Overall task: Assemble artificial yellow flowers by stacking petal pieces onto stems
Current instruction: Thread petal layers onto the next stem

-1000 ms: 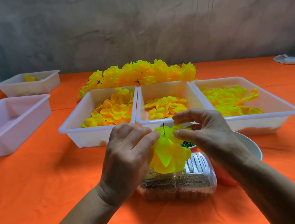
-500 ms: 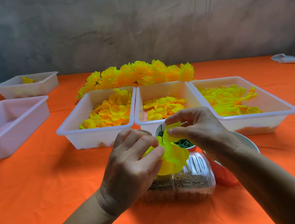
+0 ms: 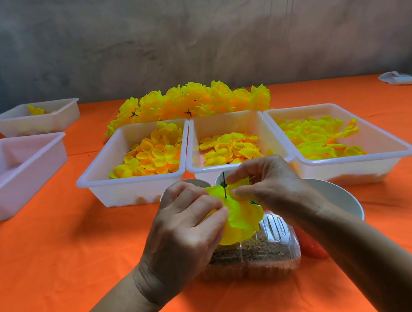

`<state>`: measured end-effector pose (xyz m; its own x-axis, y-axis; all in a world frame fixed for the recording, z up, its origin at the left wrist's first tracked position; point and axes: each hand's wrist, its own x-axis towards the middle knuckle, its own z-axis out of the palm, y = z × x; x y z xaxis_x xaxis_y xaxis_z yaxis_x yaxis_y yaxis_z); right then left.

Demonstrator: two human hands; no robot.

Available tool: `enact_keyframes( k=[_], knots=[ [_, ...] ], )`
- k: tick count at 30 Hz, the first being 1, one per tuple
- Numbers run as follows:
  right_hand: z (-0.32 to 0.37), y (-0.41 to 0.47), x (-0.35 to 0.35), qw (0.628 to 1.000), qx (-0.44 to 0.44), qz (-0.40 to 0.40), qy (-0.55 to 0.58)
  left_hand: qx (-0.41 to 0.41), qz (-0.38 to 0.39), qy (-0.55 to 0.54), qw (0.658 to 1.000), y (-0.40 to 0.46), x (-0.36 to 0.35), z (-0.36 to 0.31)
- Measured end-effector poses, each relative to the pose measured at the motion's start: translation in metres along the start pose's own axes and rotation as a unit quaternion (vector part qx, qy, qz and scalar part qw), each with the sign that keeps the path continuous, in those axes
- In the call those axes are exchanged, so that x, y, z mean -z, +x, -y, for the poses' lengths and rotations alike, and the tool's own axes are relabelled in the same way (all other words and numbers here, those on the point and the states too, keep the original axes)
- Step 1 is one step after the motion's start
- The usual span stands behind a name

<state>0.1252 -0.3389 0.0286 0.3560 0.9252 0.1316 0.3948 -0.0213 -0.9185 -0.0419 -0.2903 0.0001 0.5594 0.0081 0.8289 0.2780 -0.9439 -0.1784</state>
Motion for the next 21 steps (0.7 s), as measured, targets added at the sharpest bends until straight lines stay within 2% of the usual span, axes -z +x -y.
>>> enact_keyframes(
  k=[9,17,19,21],
  knots=[
    [-0.0016,0.0061,0.0,0.997,-0.015,-0.001,-0.079,-0.002,0.03,-0.003,1.0,0.0002,-0.0009,-0.0006],
    [-0.0025,0.006,-0.0024,0.997,-0.05,0.004,-0.065,-0.005,0.059,-0.02,0.998,0.0004,0.0012,0.0023],
    [-0.002,0.0045,-0.0026,0.997,-0.053,0.006,-0.057,0.029,0.074,-0.062,0.995,0.0002,0.0033,0.0025],
    [-0.001,0.0028,-0.0025,0.998,-0.051,0.01,-0.039,0.12,0.075,-0.134,0.981,0.001,0.0045,0.0002]
  ],
)
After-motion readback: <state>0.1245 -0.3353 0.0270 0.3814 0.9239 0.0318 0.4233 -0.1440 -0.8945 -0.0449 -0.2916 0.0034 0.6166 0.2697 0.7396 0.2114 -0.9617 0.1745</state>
